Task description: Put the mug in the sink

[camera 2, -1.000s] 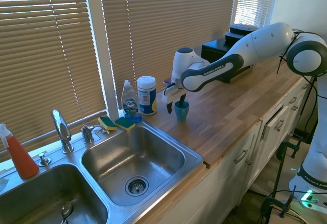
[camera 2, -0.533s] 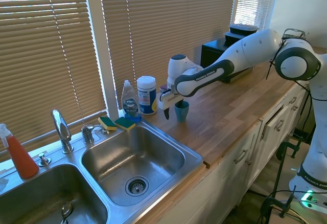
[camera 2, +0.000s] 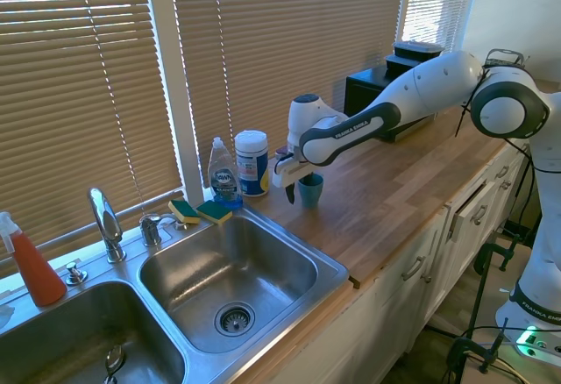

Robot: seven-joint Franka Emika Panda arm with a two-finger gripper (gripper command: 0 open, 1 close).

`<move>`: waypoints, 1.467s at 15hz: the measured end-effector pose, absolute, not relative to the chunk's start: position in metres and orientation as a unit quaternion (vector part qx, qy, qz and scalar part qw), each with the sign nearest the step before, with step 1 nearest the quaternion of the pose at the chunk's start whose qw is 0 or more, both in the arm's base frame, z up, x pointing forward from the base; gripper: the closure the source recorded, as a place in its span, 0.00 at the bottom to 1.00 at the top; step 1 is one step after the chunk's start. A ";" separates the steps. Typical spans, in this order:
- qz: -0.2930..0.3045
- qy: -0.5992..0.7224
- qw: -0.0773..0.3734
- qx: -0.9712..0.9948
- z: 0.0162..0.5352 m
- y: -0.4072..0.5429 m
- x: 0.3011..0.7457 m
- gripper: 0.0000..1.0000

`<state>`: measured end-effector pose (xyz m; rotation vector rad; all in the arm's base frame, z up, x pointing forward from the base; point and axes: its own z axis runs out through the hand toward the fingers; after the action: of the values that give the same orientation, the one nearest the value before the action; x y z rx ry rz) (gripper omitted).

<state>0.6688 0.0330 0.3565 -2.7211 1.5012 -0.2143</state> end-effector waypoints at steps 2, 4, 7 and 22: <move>-0.070 0.483 0.013 -0.873 0.358 0.032 0.669 1.00; -0.071 0.483 0.014 -0.872 0.359 0.031 0.670 1.00; -0.071 0.484 0.013 -0.872 0.360 0.030 0.670 1.00; -0.122 0.441 0.022 -0.889 0.458 0.145 0.623 1.00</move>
<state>0.6226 0.1451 0.4582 -2.7550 1.3652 -0.3794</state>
